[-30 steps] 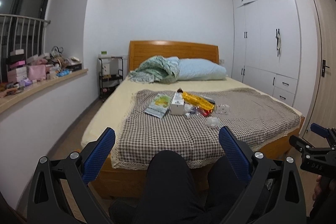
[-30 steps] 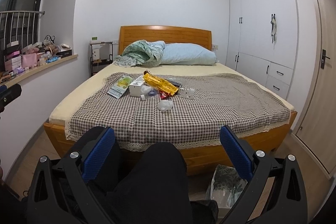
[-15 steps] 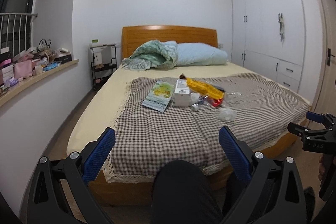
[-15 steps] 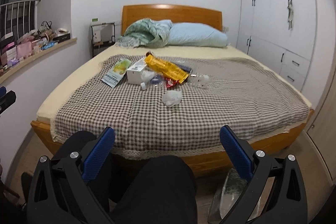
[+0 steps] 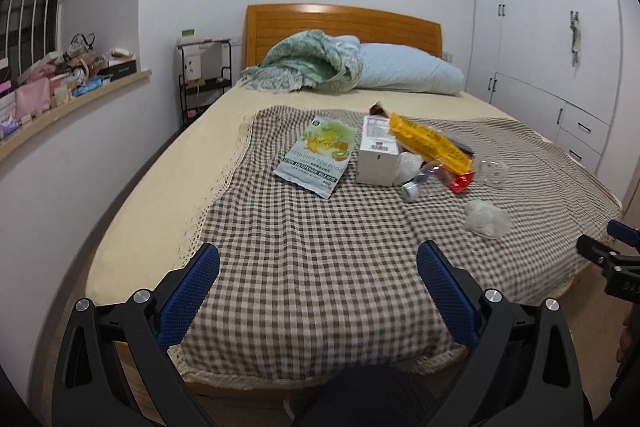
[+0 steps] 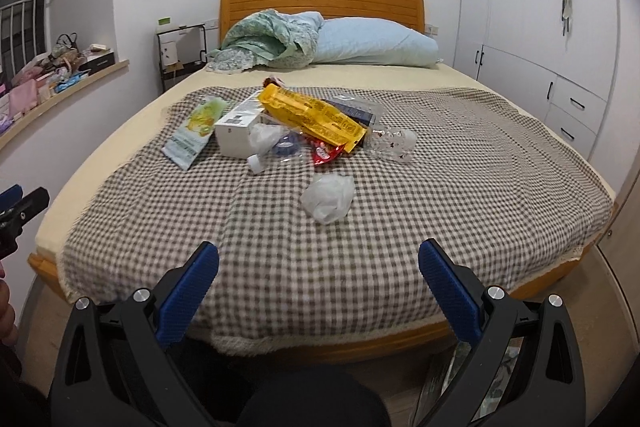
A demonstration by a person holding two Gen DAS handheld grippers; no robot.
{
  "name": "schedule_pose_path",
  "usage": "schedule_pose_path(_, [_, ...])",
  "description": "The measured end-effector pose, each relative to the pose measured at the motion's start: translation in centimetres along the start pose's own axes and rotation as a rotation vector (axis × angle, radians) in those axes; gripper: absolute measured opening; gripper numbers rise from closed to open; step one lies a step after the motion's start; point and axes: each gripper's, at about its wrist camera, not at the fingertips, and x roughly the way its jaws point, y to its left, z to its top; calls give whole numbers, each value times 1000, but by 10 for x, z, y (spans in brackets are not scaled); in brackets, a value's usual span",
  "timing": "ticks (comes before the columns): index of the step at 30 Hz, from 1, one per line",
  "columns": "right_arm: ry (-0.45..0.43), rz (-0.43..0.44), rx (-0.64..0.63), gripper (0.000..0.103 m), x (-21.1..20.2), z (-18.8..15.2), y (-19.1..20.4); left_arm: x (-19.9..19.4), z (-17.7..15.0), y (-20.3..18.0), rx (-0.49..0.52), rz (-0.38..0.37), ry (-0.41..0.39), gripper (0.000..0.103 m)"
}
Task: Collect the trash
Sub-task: 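Grasp the green dog-food pouch with left tool while right tool grasps yellow wrapper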
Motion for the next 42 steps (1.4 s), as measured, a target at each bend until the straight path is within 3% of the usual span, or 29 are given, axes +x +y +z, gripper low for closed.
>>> schedule_pose_path(7, [24, -25, -17, 96, 50, 18, -3, 64, 15, 0, 22, 63, 59, 96])
schedule_pose_path(11, [19, -39, -59, 96, 78, 28, -3, 110, 29, -17, 121, 51, 84, 96])
schedule_pose_path(15, [13, -21, -105, 96, 109, 50, -9, 174, 44, -35, 251, 140, 133, 96])
schedule_pose_path(17, [6, 69, -142, 96, 129, 65, -16, 207, 55, -38, 255, 133, 170, 95])
schedule_pose_path(19, [57, 170, -157, 96, 151, 77, -23, 238, 65, -42, 275, 144, 187, 89])
schedule_pose_path(22, [131, 179, -169, 96, 189, 99, -32, 276, 76, -51, 323, 157, 217, 88])
schedule_pose_path(25, [115, 161, -270, 96, 213, 122, -33, 302, 79, -57, 357, 147, 240, 86])
schedule_pose_path(27, [83, 120, -328, 95, 229, 137, -35, 314, 80, -59, 373, 136, 255, 71])
schedule_pose_path(29, [140, 150, -394, 94, 257, 150, -32, 324, 81, -58, 370, 120, 281, 65])
schedule_pose_path(33, [182, 148, -529, 89, 303, 157, -24, 340, 76, -56, 339, 78, 345, 65])
schedule_pose_path(34, [195, 146, -547, 81, 310, 157, -23, 342, 74, -56, 340, 78, 348, 65])
schedule_pose_path(35, [221, 150, -568, 74, 321, 155, -22, 343, 72, -56, 343, 85, 343, 60])
schedule_pose_path(36, [237, 155, -575, 67, 328, 154, -22, 344, 71, -55, 344, 89, 341, 44])
schedule_pose_path(38, [271, 145, -605, 62, 341, 146, -19, 340, 72, -52, 317, 74, 336, 30])
schedule_pose_path(42, [300, 145, -623, 56, 350, 136, -18, 315, 82, -48, 315, 77, 280, 16])
